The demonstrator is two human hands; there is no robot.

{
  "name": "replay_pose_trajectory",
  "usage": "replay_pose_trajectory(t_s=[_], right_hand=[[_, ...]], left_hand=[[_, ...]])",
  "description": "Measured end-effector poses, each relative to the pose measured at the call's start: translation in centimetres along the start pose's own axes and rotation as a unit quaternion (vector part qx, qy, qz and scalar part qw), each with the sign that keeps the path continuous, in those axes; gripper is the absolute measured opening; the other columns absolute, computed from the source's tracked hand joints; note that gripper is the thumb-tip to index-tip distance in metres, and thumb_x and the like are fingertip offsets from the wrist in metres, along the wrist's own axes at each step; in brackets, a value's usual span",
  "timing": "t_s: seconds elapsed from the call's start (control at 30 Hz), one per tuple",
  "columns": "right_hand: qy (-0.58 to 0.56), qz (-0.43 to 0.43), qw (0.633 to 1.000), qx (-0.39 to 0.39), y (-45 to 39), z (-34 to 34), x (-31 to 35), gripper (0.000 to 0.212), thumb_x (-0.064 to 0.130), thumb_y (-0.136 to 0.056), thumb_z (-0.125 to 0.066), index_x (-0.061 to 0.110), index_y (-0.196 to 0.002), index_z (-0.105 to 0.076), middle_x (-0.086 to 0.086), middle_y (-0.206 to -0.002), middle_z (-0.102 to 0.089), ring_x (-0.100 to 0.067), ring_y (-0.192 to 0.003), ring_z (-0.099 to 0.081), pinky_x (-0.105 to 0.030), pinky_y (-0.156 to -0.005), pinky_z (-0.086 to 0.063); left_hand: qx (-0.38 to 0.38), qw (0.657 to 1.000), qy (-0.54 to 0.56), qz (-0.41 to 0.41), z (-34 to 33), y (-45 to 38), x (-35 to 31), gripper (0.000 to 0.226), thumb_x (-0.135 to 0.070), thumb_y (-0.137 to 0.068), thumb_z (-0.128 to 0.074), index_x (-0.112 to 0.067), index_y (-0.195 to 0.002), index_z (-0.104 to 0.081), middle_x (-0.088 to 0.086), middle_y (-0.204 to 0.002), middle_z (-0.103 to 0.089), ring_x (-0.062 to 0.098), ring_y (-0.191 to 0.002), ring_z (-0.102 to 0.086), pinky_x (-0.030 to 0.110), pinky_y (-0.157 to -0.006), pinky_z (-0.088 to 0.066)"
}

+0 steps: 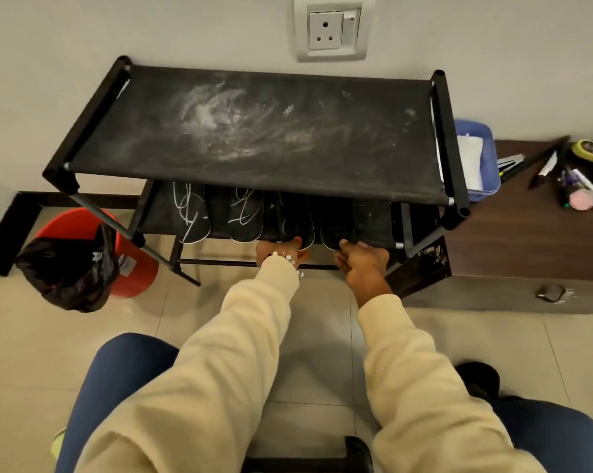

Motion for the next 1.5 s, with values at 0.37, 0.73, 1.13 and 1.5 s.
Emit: replay_pose_trajectory(t_s=[0.37, 0.73, 1.13, 1.5], right_hand=[[0.02, -0.019, 0.996, 0.082, 10.0, 6.8, -2.5, 0.025, -0.002, -0.09, -0.054, -0.001, -0.115, -0.056, -0.02, -0.1, -0.064, -0.027, -0.079, -0.064, -0.034, -0.062, -0.055], [0.007, -0.049, 0.985, 0.165, 20.0, 14.7, -8.5, 0.029, -0.009, -0.094, -0.041, -0.005, -0.121, -0.049, -0.02, -0.102, -0.06, -0.038, -0.095, -0.062, -0.044, -0.073, -0.055], [-0.101, 0.096, 0.972, 0.192, 23.4, 13.3, -2.7, 0.03, -0.013, -0.092, -0.039, 0.0, -0.113, -0.056, -0.019, -0.121, -0.059, -0.033, -0.107, -0.06, -0.04, -0.077, -0.056], [-0.122, 0.143, 0.959, 0.215, 23.8, 12.8, -0.1, 0.025, -0.009, -0.094, -0.042, 0.005, -0.105, -0.059, -0.015, -0.114, -0.063, -0.03, -0.106, -0.062, -0.044, -0.088, -0.053]], left_hand=[[0.022, 0.996, 0.088, 0.016, 4.0, 12.8, 4.0, 0.028, 0.018, -0.085, -0.055, 0.003, -0.108, -0.055, 0.022, -0.111, -0.061, 0.044, -0.099, -0.062, 0.05, -0.082, -0.055], [0.024, 0.988, 0.149, 0.018, 8.3, 22.9, 11.4, 0.039, 0.021, -0.087, -0.046, 0.001, -0.119, -0.055, 0.022, -0.125, -0.057, 0.047, -0.111, -0.056, 0.057, -0.082, -0.054], [0.067, 0.967, 0.197, -0.148, 7.9, 27.3, 5.1, 0.038, 0.02, -0.089, -0.044, -0.004, -0.118, -0.052, 0.013, -0.108, -0.059, 0.035, -0.099, -0.06, 0.048, -0.084, -0.054], [0.083, 0.96, 0.146, -0.223, 7.3, 27.0, 2.3, 0.033, 0.014, -0.091, -0.047, -0.005, -0.116, -0.055, 0.016, -0.115, -0.064, 0.032, -0.102, -0.065, 0.041, -0.076, -0.059]])
Point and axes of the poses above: each hand's wrist, its own y-axis away from the middle knuckle, its own z-axis out of the back of the hand, x = y × z, the point moved 5 cm from there along -y, towards the middle knuckle
